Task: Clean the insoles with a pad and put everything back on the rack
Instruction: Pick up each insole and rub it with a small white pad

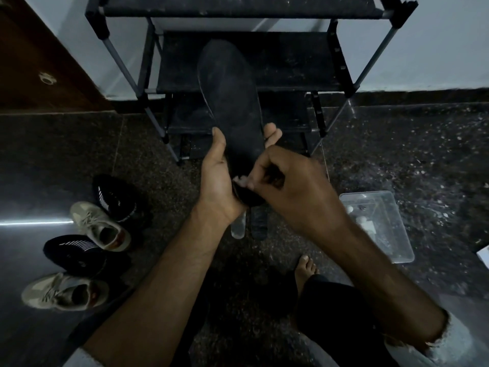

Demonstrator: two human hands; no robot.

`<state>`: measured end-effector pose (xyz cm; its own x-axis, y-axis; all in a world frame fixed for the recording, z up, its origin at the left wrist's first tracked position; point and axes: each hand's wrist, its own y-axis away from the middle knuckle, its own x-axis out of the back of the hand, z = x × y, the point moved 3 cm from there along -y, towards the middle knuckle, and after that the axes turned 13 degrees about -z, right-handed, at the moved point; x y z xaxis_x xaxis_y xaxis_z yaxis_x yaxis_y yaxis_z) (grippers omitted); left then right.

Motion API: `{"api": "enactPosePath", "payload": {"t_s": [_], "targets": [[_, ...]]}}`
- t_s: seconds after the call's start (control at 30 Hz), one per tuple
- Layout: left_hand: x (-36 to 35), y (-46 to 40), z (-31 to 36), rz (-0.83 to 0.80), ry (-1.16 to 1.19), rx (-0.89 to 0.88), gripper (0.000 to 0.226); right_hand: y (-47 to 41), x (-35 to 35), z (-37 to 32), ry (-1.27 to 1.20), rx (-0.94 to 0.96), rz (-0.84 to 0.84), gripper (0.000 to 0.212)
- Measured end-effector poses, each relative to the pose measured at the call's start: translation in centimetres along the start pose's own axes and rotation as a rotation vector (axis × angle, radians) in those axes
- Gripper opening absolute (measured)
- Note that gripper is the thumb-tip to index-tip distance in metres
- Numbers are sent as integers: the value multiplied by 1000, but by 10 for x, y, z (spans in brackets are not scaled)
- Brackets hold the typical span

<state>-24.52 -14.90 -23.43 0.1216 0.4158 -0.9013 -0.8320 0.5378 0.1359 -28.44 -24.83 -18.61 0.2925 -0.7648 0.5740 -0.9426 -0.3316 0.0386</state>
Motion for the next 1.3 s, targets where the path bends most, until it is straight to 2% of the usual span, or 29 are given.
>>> {"api": "enactPosePath", "payload": {"t_s": [0.07,0.23,0.43,0.6,0.77,0.97,1.1,1.17,1.3], "targets": [[-1,1,1,-5,3,-18,73,-1,-7,-6,-20,28,-42,12],[-4,1,-5,-45,37,31,76,-3,5,7,98,-15,142,11],[5,-1,6,-8,-31,-58,78,1,-10,-7,11,61,-75,11],[5,-1,6,-7,-7,-49,78,-1,3,7,78,-4,72,13],[10,-3,12,21,-48,-92,72,2,-12,-6,-40,56,-82,14],[6,-2,8,29,-12,-50,73,0,5,11,20,-39,136,15],[8,-2,12,51,-55,-76,74,5,-9,-3,-60,12,-18,17],[7,-2,10,36,-87,-76,75,3,-15,-8,-72,44,-41,16],[4,-1,5,-4,-59,-13,80,-2,-2,9,-103,-41,140,14]]}}
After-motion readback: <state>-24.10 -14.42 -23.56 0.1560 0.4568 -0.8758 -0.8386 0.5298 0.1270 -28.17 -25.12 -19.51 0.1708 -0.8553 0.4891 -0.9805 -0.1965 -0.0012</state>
